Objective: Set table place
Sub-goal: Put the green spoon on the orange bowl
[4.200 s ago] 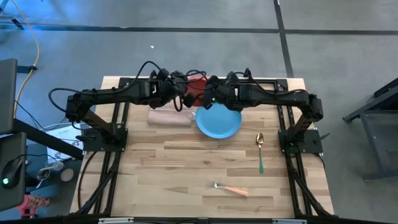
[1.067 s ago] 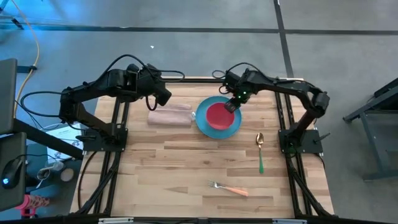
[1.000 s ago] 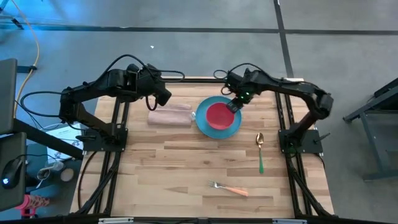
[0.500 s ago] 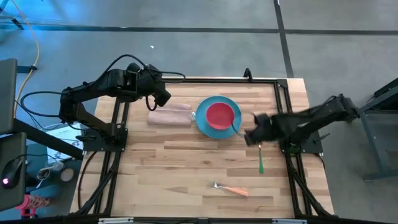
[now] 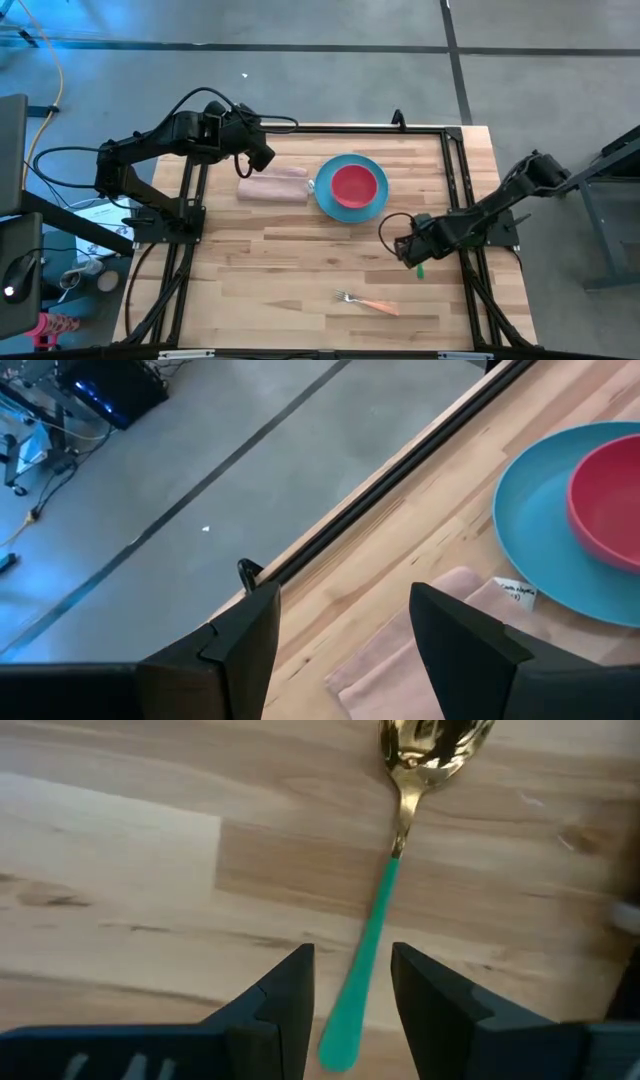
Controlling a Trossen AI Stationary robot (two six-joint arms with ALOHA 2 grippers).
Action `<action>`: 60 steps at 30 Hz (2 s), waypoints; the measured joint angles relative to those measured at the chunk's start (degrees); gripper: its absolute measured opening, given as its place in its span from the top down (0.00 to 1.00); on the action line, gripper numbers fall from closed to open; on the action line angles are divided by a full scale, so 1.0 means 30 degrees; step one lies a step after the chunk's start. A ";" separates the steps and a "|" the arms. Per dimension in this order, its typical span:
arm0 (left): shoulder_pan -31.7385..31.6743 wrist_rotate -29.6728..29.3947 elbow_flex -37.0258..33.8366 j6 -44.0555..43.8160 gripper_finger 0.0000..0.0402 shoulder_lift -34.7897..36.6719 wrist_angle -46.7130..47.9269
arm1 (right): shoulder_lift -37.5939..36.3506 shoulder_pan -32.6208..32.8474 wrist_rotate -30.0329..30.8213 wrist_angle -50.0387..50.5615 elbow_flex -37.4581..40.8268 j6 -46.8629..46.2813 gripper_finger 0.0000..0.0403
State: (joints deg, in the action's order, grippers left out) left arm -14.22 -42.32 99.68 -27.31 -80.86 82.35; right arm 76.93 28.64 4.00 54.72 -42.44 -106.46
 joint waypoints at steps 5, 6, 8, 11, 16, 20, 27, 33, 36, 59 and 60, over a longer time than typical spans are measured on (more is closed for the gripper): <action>0.0000 0.0222 0.0000 0.0000 0.47 0.0000 -0.0003 | 0.0000 -0.0022 -0.0062 -0.0806 0.1456 -0.0051 0.69; 0.0000 0.0236 0.0000 -0.0001 0.47 0.0000 0.0000 | 0.0000 -0.0022 -0.0062 -0.0867 0.1668 -0.0069 0.69; 0.0000 0.0237 0.0000 -0.0007 0.47 0.0000 0.0000 | 0.0000 -0.0043 -0.0052 -0.1045 0.2048 -0.0091 0.69; 0.0000 0.0237 0.0000 -0.0029 0.47 0.0000 -0.0007 | 0.0000 -0.0193 0.0210 -0.2508 0.2634 -0.0372 0.69; 0.0000 0.0243 0.0000 -0.0044 0.47 0.0000 -0.0007 | -0.0078 -0.0651 0.0679 -0.4755 0.3726 -0.0375 0.69; 0.0000 0.0244 0.0000 -0.0051 0.47 0.0000 -0.0007 | -0.0102 -0.0893 0.0529 -0.4848 0.4164 -0.0376 0.69; 0.0000 0.0252 0.0000 -0.0069 0.47 0.0000 -0.0007 | -0.0087 -0.1042 0.0399 -0.4540 0.4213 0.0112 0.95; 0.0000 0.0106 0.0000 -0.0173 0.47 0.0000 -0.0123 | -0.0448 -0.1065 0.3021 -0.3503 0.2726 0.0345 0.99; 0.0000 -0.0167 -0.0007 -0.0150 0.47 0.0000 -0.0614 | -0.1002 -0.1039 0.6101 -0.2829 0.0687 0.0952 0.99; 0.2649 0.8210 -0.7745 0.5319 0.47 -0.1877 -2.9631 | -0.1392 -0.5048 1.8517 -0.2280 -1.4420 2.3456 1.00; 0.2633 0.8610 -0.7976 0.5147 0.47 -0.2101 -3.0565 | -0.1392 -0.5135 1.8437 -0.2788 -1.4424 2.3951 1.00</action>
State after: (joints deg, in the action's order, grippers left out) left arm -6.32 -16.48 75.75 -11.87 -87.16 -9.35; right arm 72.75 13.24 59.31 46.36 -85.71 -34.61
